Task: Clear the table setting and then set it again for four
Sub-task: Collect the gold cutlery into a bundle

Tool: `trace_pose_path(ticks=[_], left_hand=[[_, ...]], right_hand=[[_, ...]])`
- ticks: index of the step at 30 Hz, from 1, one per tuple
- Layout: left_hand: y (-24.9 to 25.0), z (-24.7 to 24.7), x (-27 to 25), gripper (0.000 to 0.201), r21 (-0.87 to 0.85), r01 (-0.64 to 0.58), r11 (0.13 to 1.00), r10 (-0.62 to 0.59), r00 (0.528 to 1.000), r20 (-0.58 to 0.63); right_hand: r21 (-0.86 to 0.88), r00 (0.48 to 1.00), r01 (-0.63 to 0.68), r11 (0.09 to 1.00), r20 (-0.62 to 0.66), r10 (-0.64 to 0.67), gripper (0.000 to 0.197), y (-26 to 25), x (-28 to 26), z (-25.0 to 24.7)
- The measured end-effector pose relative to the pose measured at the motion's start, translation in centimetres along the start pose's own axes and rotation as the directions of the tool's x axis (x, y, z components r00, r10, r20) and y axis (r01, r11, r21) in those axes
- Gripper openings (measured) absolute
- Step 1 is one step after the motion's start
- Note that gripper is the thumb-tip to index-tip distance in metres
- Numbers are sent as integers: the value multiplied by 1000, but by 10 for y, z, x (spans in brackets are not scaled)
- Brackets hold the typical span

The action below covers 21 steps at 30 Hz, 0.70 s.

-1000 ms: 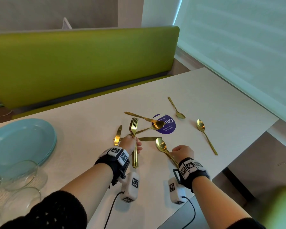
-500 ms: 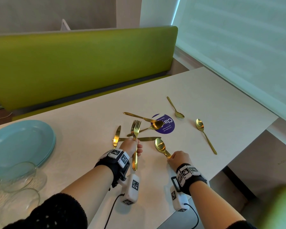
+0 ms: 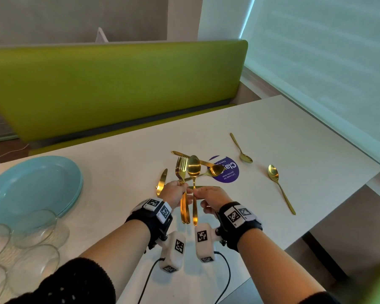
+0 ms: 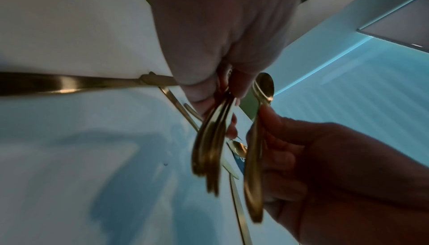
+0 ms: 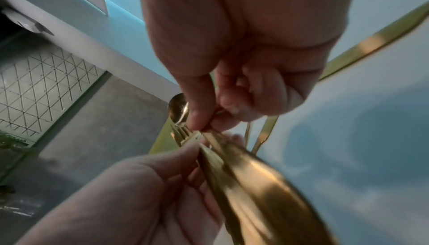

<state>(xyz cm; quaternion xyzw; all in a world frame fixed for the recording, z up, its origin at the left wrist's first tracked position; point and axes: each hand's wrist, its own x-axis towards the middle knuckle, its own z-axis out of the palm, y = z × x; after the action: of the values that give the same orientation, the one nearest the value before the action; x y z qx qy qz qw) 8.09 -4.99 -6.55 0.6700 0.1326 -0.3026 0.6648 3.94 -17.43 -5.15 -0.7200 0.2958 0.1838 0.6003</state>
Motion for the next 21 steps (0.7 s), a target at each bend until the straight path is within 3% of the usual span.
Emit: trace_pose_path(ticks=[3, 10, 21], left_hand=[[0, -3, 0, 14, 9, 12, 1000, -12, 1000, 17], [0, -10, 1, 18, -55, 54, 997, -51, 997, 64], [7, -24, 23, 14, 10, 42, 999, -42, 999, 19]], right_hand=[[34, 999, 1, 999, 36, -3, 16, -2, 6, 10], [-99, 1000, 8, 995, 14, -6, 17, -3, 17, 21], [-214, 999, 26, 976, 49, -16, 8, -24, 39, 24]])
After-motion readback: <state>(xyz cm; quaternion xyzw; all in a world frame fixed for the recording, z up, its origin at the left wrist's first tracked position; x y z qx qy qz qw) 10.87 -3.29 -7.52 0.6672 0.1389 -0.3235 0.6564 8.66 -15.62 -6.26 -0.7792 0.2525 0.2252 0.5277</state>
